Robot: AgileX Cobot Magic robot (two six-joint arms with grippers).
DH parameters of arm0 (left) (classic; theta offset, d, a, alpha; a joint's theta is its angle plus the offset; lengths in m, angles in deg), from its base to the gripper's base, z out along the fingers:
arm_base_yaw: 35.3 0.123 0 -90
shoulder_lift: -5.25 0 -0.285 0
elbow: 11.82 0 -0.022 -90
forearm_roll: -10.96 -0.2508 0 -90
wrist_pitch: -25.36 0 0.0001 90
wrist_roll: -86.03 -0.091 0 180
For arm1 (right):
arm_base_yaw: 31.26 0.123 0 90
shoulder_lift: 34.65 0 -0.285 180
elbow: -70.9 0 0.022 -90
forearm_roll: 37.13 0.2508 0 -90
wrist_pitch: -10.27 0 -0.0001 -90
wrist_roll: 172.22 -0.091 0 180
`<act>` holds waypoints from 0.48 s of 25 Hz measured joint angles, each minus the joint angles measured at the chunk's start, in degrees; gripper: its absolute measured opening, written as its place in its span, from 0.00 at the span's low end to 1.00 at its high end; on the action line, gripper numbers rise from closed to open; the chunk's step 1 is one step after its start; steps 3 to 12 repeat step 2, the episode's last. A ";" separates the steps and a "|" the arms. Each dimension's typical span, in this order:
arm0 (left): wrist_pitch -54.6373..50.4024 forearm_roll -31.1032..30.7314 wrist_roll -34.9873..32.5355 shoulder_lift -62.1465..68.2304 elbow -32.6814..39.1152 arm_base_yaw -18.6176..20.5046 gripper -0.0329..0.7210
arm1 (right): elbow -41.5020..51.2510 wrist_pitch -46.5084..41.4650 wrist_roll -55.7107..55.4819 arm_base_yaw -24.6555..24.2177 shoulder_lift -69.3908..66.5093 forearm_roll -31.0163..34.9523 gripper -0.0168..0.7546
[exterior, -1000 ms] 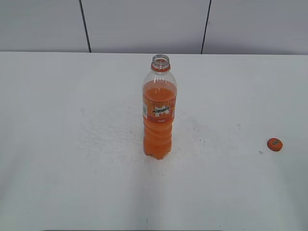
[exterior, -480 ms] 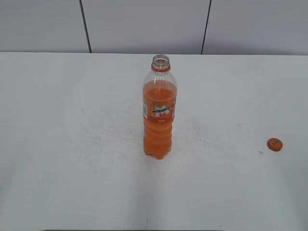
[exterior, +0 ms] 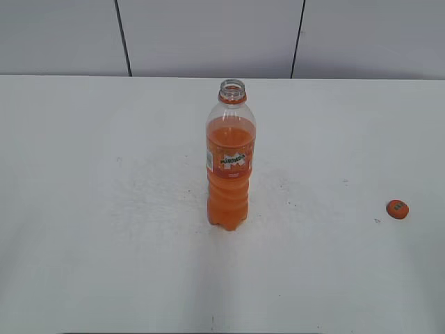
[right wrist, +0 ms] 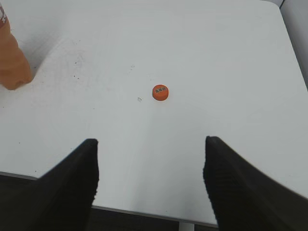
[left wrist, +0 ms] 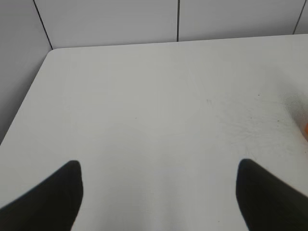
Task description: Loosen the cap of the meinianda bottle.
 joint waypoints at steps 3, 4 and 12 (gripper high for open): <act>0.00 -0.06 0.00 0.00 0.00 0.00 0.83 | 0.00 0.00 0.00 0.00 0.00 0.00 0.69; 0.00 -0.06 0.00 0.00 0.00 0.00 0.83 | 0.00 0.00 0.00 0.00 0.00 0.00 0.69; 0.00 -0.06 0.00 0.00 0.00 0.00 0.83 | 0.00 0.00 0.00 0.00 0.00 0.00 0.69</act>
